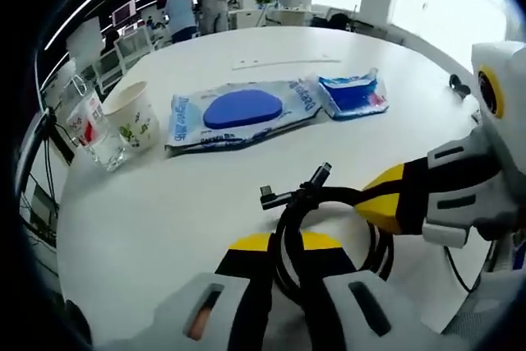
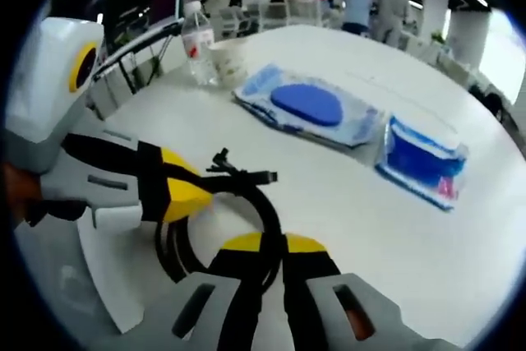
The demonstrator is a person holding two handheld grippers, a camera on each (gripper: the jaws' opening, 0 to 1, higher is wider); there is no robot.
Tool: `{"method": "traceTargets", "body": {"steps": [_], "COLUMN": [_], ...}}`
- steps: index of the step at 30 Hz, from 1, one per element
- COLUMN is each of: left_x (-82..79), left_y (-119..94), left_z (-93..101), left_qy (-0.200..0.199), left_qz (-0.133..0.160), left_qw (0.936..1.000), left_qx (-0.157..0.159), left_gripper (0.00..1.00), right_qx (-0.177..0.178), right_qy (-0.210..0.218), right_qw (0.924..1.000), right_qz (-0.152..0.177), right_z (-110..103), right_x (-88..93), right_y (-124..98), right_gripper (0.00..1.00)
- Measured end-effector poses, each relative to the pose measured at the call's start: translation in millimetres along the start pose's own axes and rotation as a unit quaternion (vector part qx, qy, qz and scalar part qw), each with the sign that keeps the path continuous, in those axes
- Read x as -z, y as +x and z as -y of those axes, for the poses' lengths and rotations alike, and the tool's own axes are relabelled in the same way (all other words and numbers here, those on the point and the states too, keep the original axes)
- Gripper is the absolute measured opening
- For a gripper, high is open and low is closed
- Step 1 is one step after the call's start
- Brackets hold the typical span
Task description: Arrange the tabletop items into an orderly group along one side of the table until the central work area is clear of visible clutter.
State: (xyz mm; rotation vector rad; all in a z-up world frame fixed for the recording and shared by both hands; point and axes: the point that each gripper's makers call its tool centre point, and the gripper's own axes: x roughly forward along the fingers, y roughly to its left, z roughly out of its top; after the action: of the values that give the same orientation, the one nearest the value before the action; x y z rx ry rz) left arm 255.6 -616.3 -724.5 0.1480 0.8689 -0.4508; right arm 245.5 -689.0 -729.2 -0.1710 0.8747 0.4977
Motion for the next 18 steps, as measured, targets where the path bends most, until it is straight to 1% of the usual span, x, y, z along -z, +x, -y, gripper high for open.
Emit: {"method": "traceTargets", "body": {"steps": [8,18], "left_x": [-10.2,-28.3], "left_y": [8,20], "left_z": [4.4,6.3], "left_qy": [-0.003,-0.008], "left_qz": [0.003,0.009], "left_qw": [1.0000,0.9998], "left_qx": [0.006,0.017], "left_gripper": [0.09,0.09], "right_qx": [0.009,0.021], "right_qy": [0.014,0.026], "right_qw": [0.9999,0.9994], "right_qz": [0.003,0.010], "right_z": [14,30], "right_x": [-4.8,-13.9], "right_y": [-1,2], "right_gripper": [0.04,0.04]}}
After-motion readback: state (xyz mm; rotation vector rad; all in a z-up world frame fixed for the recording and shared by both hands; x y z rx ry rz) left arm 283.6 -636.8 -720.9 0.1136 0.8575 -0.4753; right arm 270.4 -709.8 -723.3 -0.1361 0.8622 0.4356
